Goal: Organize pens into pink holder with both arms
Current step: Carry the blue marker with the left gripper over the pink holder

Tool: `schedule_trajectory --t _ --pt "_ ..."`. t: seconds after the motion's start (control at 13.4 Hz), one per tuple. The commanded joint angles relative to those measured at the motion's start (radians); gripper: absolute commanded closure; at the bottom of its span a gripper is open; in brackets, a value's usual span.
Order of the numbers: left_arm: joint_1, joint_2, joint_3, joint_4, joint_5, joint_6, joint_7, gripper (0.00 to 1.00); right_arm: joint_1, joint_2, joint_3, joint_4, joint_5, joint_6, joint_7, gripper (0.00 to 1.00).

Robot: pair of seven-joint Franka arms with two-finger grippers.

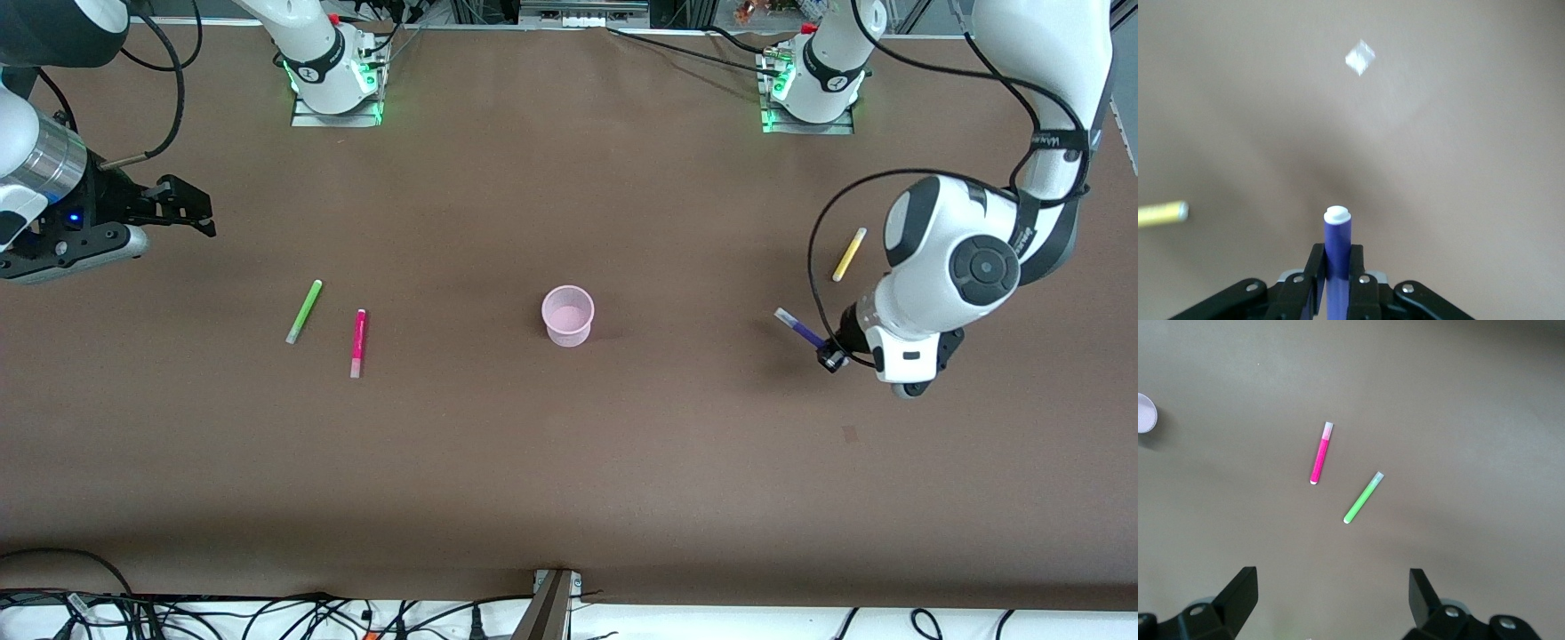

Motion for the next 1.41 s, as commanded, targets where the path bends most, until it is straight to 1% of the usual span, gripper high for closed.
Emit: schedule_trajectory --t 0.0,0.07,0.15,0.3,0.37,0.52,0.59,0.82,0.97,1.12,1.19,1.34 --pt "0.004 0.010 -0.109 0.092 -0.001 -0.086 -0.194 1.00 -0.006 -0.010 -0.021 -0.012 0.009 0.011 0.011 0.00" --pt "0.001 0.010 -0.182 0.112 0.000 -0.086 -0.278 1.00 -0.006 -0.011 -0.023 -0.012 0.009 0.000 0.011 0.00" --pt "-0.023 0.010 -0.213 0.129 0.011 -0.081 -0.334 1.00 -0.006 -0.014 -0.023 -0.014 0.009 -0.008 0.011 0.00" --pt "-0.143 0.024 -0.211 0.163 0.077 -0.075 -0.508 1.00 -0.006 -0.014 -0.023 -0.014 0.007 -0.015 0.011 0.00" --pt "-0.199 0.054 -0.205 0.186 0.133 -0.075 -0.617 1.00 -0.006 -0.013 -0.023 -0.014 0.009 -0.014 0.010 0.00" --pt "-0.279 0.110 -0.203 0.252 0.231 -0.080 -0.782 1.00 -0.006 -0.013 -0.023 -0.012 0.007 -0.012 0.010 0.00" --pt "-0.303 0.116 -0.201 0.252 0.252 -0.080 -0.843 1.00 -0.004 -0.011 -0.022 -0.012 0.007 -0.009 0.010 0.00" --pt "-0.364 0.121 -0.169 0.246 0.377 -0.096 -1.049 1.00 -0.004 -0.011 -0.022 -0.012 0.007 -0.005 0.010 0.00" --pt "-0.410 0.157 -0.157 0.249 0.472 -0.150 -1.161 1.00 -0.003 -0.010 -0.020 -0.009 0.009 0.004 0.010 0.00" --pt "-0.459 0.188 -0.140 0.252 0.531 -0.153 -1.238 1.00 0.002 -0.010 -0.020 -0.006 0.009 0.024 0.010 0.00" --pt "-0.491 0.194 -0.117 0.253 0.539 -0.155 -1.261 1.00 0.004 -0.010 -0.020 -0.006 0.009 0.031 0.010 0.00" --pt "-0.580 0.203 -0.033 0.275 0.540 -0.153 -1.272 1.00 0.004 -0.008 -0.020 -0.006 0.010 0.050 0.010 0.00"
